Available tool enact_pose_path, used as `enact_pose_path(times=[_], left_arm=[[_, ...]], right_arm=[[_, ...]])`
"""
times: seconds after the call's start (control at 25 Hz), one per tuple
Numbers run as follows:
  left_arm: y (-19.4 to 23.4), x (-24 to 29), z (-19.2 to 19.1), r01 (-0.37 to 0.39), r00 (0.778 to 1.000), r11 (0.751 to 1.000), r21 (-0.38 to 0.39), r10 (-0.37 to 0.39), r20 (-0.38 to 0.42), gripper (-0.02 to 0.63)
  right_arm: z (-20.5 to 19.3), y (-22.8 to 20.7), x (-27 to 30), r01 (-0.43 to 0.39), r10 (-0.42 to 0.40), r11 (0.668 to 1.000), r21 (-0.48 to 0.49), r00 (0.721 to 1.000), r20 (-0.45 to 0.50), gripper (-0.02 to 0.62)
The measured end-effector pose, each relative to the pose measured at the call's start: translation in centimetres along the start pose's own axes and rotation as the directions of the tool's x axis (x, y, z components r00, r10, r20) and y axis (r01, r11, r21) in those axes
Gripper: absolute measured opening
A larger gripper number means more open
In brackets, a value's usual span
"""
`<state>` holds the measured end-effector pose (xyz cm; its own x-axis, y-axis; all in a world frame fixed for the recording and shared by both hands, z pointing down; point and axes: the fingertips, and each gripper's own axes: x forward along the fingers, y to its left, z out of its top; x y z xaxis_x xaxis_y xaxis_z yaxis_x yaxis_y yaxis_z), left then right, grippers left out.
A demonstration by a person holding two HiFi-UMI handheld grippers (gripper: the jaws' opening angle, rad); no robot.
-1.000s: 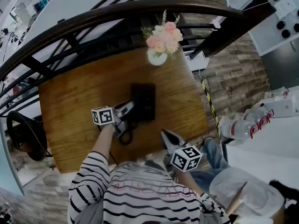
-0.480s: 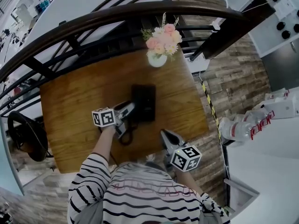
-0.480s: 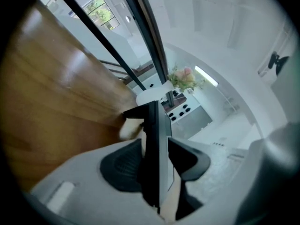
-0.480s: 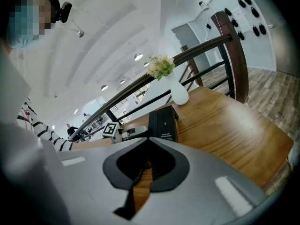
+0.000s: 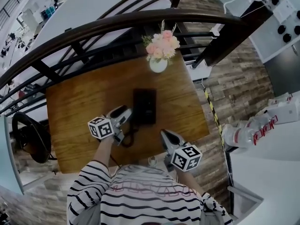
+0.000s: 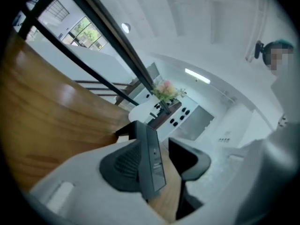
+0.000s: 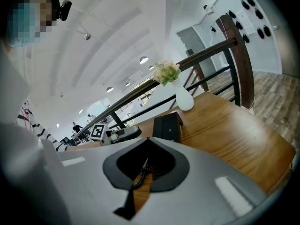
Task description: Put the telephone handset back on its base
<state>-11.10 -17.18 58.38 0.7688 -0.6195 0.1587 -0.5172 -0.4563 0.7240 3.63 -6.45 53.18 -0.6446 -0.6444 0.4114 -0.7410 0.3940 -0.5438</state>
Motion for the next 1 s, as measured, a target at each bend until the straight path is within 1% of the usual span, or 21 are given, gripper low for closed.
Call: enact_pose_path(times=[0.2,0.44,0.6,0.68,0.84,0.96,1.0], left_arm=[[-3.6,-3.2,1.4,-0.015,0.998,0.996,0.084,0.009,0.069,0.178],[-8.2,-6.7,1.2,-0.053,0.992,0.983,0.175,0.032,0.119,0.163],[-11.7,-8.8,0.5,-0.088,0.987,0.962,0.258,0.051,0.149,0.114],[-13.2,-9.8,-0.2,-0.110,0.985,0.950,0.293,0.065,0.158,0.111],[-16.2,-11.3,-1.4,-0.138,0.979,0.932,0.334,0.076,0.191,0.062],[-18.2,-12.2,-2.5,-0.178,0.971,0.910,0.375,0.099,0.219,0.010],[-18.8,-12.5,-2.8,-0.191,0.967,0.903,0.386,0.106,0.230,0.003]], right_arm=[[0.5,1.2,-0.7,-0.045,0.045,0.998,-0.035,0.999,0.016,0.002],[0.9,2.6,-2.3,-0.075,0.079,0.992,-0.098,0.996,0.033,0.002],[1.2,3.8,-3.8,-0.094,0.103,0.985,-0.145,0.994,0.049,0.002],[1.1,4.4,-4.7,-0.108,0.118,0.981,-0.160,0.991,0.056,0.002],[0.7,5.1,-6.6,-0.132,0.145,0.974,-0.182,0.988,0.057,0.002],[0.1,5.3,-7.9,-0.152,0.165,0.970,-0.191,0.985,0.049,0.002],[-0.1,5.4,-8.2,-0.160,0.173,0.968,-0.195,0.984,0.047,0.002]])
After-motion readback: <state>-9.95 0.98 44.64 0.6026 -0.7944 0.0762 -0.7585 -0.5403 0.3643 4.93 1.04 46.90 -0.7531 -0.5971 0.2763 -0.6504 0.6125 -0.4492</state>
